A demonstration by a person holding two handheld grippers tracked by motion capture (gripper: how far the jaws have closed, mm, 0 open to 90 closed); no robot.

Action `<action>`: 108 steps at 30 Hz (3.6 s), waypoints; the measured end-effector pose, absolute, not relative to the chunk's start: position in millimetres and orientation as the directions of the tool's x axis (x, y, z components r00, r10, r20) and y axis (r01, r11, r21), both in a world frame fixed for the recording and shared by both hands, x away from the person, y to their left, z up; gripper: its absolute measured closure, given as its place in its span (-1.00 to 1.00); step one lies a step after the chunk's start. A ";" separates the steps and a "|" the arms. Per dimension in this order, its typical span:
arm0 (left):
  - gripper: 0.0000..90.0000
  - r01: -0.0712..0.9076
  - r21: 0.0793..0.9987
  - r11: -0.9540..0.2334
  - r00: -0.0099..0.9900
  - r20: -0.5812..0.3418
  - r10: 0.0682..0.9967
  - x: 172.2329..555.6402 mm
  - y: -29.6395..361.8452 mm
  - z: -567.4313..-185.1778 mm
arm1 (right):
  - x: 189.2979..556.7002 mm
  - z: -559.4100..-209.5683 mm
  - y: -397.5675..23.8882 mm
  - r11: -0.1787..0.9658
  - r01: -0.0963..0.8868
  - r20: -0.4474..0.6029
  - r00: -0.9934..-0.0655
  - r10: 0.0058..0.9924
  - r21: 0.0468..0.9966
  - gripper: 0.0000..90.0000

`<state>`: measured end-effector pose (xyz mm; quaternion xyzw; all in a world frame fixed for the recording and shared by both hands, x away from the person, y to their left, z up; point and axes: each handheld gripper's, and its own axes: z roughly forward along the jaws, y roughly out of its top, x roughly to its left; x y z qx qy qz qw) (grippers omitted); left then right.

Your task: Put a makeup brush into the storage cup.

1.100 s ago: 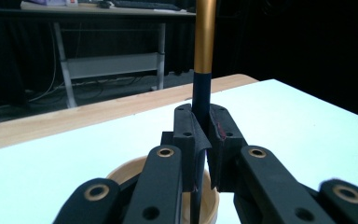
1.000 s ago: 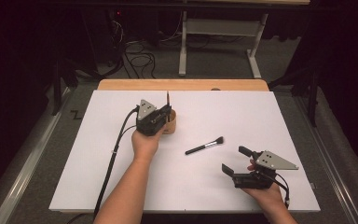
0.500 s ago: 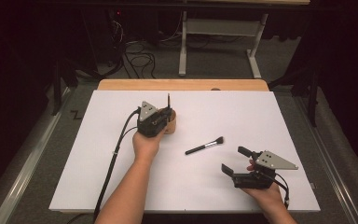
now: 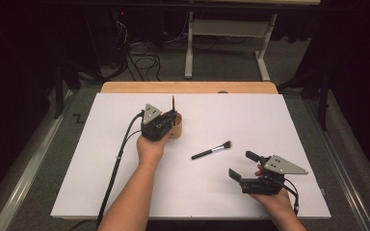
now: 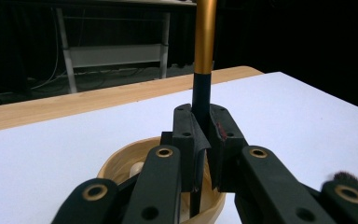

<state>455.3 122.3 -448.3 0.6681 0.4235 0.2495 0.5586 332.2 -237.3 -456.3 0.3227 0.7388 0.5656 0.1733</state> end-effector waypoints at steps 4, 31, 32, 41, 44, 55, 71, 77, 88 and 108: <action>0.62 0.289 0.957 -0.015 0.518 -0.143 0.843 455.5 122.1 -448.3 | 332.2 -455.9 -237.6 0.151 0.277 0.107 -0.733 0.672 0.949 -0.82; 0.00 0.284 0.958 -0.042 0.525 -0.119 0.843 441.0 119.0 -435.0 | 331.9 -455.7 -234.6 0.156 0.277 0.105 -0.734 0.671 0.948 -0.82; -0.04 0.282 0.958 -0.049 0.525 -0.111 0.844 439.9 118.8 -434.3 | 331.9 -455.7 -234.8 0.156 0.276 0.103 -0.734 0.671 0.948 -0.82; -0.34 0.286 0.957 -0.056 0.533 -0.110 0.839 428.8 119.1 -428.8 | 331.6 -455.1 -235.8 0.155 0.273 0.100 -0.731 0.675 0.950 -0.82; -0.44 0.292 0.955 -0.044 0.540 -0.127 0.832 423.7 121.4 -427.7 | 332.2 -455.6 -235.8 0.157 0.274 0.100 -0.733 0.673 0.949 -0.82; -0.91 0.314 0.947 -0.068 0.525 -0.114 0.844 406.7 140.1 -432.4 | 332.5 -456.2 -234.3 0.167 0.277 0.095 -0.731 0.676 0.946 -0.86; -0.99 0.303 0.947 -0.108 0.574 -0.091 0.814 368.4 163.3 -444.9 | 333.8 -459.1 -236.0 0.172 0.286 0.094 -0.723 0.685 0.943 -0.86; -0.99 0.308 0.946 -0.105 0.591 -0.103 0.800 349.8 173.1 -456.3 | 333.5 -459.4 -236.4 0.174 0.288 0.094 -0.721 0.687 0.942 -0.86; -0.99 0.297 0.951 -0.084 0.596 -0.116 0.794 316.9 183.2 -477.7 | 333.3 -460.7 -236.1 0.179 0.290 0.091 -0.721 0.687 0.940 -0.86; -0.94 0.288 0.957 -0.025 0.602 -0.161 0.782 308.2 183.4 -476.7 | 333.4 -462.3 -237.3 0.175 0.285 0.084 -0.708 0.702 0.942 -0.99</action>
